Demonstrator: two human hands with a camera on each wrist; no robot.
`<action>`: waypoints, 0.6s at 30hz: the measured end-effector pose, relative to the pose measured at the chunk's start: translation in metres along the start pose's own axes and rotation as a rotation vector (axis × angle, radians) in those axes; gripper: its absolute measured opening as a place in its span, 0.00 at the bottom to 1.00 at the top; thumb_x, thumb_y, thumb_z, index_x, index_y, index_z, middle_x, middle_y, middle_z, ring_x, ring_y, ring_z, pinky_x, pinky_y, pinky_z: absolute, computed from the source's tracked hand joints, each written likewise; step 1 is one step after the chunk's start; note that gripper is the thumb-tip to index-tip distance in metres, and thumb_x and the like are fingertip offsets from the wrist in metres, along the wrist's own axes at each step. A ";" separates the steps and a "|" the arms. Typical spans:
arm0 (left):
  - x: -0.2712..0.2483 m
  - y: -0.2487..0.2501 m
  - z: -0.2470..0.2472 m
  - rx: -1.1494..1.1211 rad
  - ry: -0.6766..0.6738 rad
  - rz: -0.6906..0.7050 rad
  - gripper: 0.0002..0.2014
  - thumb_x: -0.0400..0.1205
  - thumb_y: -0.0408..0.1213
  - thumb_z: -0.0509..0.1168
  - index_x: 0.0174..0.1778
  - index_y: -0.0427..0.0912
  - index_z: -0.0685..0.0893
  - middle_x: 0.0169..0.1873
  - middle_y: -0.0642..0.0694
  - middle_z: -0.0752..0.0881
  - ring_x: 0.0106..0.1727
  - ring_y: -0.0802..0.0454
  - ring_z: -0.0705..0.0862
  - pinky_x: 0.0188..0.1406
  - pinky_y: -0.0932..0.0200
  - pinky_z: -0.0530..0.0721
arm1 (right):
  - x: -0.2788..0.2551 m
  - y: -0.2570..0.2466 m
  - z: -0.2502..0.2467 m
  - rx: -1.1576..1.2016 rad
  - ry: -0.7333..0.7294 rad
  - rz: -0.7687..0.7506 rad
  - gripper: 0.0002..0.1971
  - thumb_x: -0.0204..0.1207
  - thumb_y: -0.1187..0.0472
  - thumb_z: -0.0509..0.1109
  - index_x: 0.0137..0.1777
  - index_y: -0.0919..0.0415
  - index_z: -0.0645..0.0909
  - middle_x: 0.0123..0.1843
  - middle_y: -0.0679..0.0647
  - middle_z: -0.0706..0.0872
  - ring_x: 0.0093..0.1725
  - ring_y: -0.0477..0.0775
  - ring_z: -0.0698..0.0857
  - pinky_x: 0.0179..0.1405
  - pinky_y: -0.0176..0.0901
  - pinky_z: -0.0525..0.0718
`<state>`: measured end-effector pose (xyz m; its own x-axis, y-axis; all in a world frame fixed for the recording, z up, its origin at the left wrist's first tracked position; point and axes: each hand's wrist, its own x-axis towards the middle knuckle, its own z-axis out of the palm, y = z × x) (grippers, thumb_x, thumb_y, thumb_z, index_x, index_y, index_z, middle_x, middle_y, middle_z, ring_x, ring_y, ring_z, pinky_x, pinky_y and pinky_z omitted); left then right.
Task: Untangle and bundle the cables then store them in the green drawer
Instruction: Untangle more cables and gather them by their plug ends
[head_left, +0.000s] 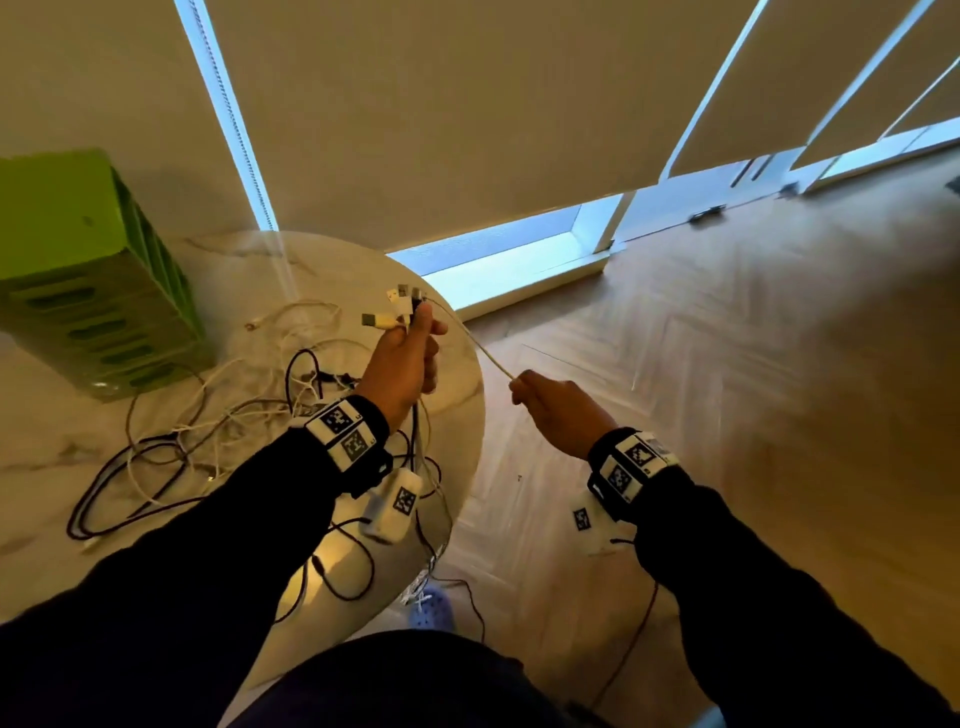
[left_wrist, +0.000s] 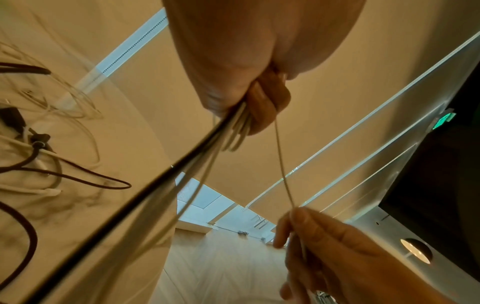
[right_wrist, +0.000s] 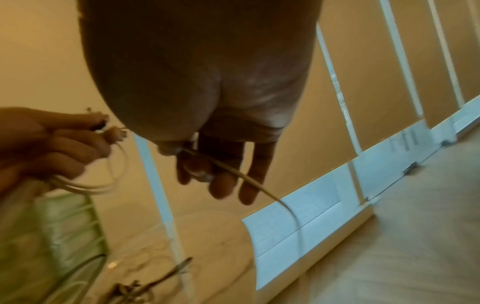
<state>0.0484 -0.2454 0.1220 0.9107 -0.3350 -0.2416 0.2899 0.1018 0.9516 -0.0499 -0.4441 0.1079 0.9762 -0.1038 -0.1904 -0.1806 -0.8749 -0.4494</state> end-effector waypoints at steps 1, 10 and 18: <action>-0.002 -0.002 0.002 -0.013 -0.054 -0.010 0.20 0.92 0.52 0.52 0.47 0.41 0.78 0.20 0.56 0.63 0.20 0.57 0.60 0.23 0.60 0.61 | 0.000 0.015 0.002 -0.065 0.020 0.076 0.15 0.90 0.47 0.52 0.54 0.51 0.78 0.43 0.51 0.87 0.41 0.59 0.85 0.45 0.52 0.83; -0.014 0.001 -0.003 -0.064 -0.237 -0.060 0.20 0.91 0.53 0.54 0.37 0.46 0.72 0.25 0.52 0.59 0.24 0.56 0.56 0.22 0.62 0.57 | -0.001 0.062 0.015 -0.049 -0.098 0.441 0.12 0.85 0.55 0.57 0.66 0.48 0.73 0.52 0.59 0.90 0.48 0.60 0.89 0.56 0.55 0.86; -0.015 0.009 0.000 -0.194 -0.217 -0.042 0.21 0.92 0.51 0.53 0.36 0.43 0.72 0.24 0.49 0.67 0.24 0.55 0.66 0.25 0.62 0.68 | -0.005 -0.010 0.028 0.067 -0.291 -0.260 0.37 0.81 0.50 0.73 0.86 0.48 0.60 0.85 0.51 0.68 0.81 0.51 0.69 0.78 0.47 0.68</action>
<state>0.0375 -0.2394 0.1344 0.8186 -0.5332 -0.2134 0.3956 0.2541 0.8825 -0.0559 -0.4215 0.0891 0.9174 0.2641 -0.2977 0.0516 -0.8206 -0.5692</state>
